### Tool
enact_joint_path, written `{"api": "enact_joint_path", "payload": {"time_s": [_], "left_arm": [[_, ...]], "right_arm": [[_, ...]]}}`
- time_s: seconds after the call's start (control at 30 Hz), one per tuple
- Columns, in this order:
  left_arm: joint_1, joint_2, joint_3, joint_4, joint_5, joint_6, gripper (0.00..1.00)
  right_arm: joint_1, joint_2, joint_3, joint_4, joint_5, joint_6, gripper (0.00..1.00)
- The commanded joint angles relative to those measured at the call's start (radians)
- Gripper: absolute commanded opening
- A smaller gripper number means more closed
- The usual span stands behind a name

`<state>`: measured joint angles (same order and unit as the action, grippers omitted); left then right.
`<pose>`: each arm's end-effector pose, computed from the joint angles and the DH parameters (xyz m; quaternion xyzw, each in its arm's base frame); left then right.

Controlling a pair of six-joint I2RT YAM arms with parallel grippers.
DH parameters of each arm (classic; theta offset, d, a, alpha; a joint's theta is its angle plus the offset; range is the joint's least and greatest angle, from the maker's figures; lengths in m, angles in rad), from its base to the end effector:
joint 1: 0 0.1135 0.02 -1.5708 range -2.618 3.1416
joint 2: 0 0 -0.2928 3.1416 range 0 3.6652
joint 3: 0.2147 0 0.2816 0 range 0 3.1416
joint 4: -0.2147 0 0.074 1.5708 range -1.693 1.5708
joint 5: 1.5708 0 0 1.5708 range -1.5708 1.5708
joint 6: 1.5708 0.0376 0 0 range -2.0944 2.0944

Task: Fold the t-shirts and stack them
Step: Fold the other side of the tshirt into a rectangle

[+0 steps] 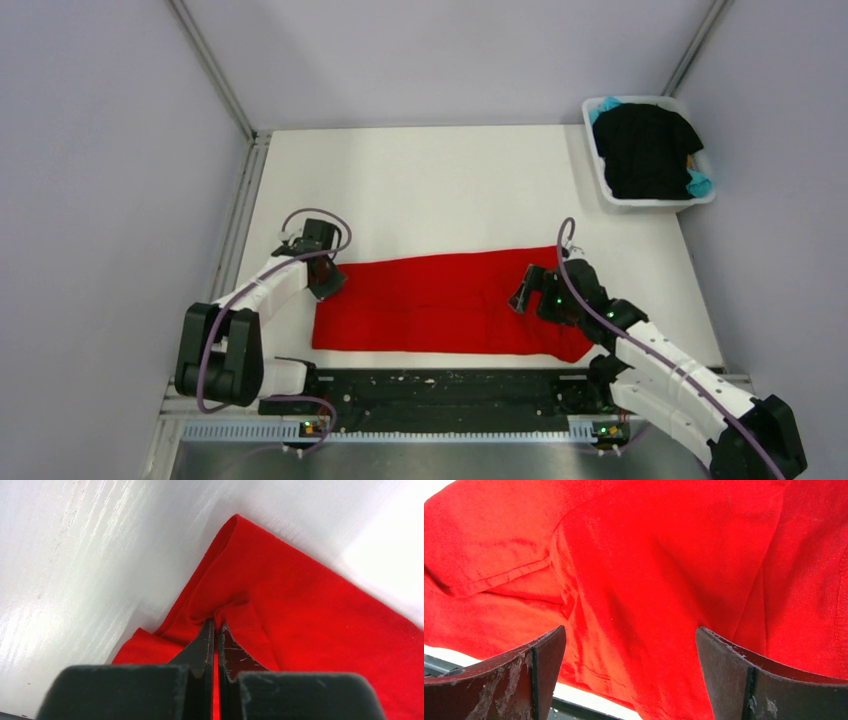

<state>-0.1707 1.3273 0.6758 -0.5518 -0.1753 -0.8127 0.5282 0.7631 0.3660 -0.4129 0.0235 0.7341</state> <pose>0.2420 -0.0351 0.1749 -0.3242 0.9243 -0.0101 0.2011 0.1406 0.0810 0.1840 0.0998 0.9231 0.2103 0.3062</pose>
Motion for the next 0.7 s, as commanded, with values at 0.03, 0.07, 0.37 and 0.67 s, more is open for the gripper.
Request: {"api": "enact_joint_path", "payload": {"time_s": [0.03,0.07,0.37,0.67], "left_arm": [[0.005,-0.006,0.07,-0.033,-0.033,0.004,0.0],[0.005,-0.006,0.083,-0.041,-0.036,0.007,0.0],[0.005,0.021,0.196,-0.098,-0.079,0.028,0.0],[0.005,0.067,0.323,-0.099,-0.077,0.074,0.0]], "right_arm": [[0.012,0.01,0.008,0.0,0.025,-0.012,0.98],[0.012,0.01,0.007,0.001,0.026,-0.013,0.98],[0.012,0.012,0.001,0.0,0.03,-0.013,0.98],[0.012,0.022,-0.002,0.0,0.029,-0.014,0.99]]}}
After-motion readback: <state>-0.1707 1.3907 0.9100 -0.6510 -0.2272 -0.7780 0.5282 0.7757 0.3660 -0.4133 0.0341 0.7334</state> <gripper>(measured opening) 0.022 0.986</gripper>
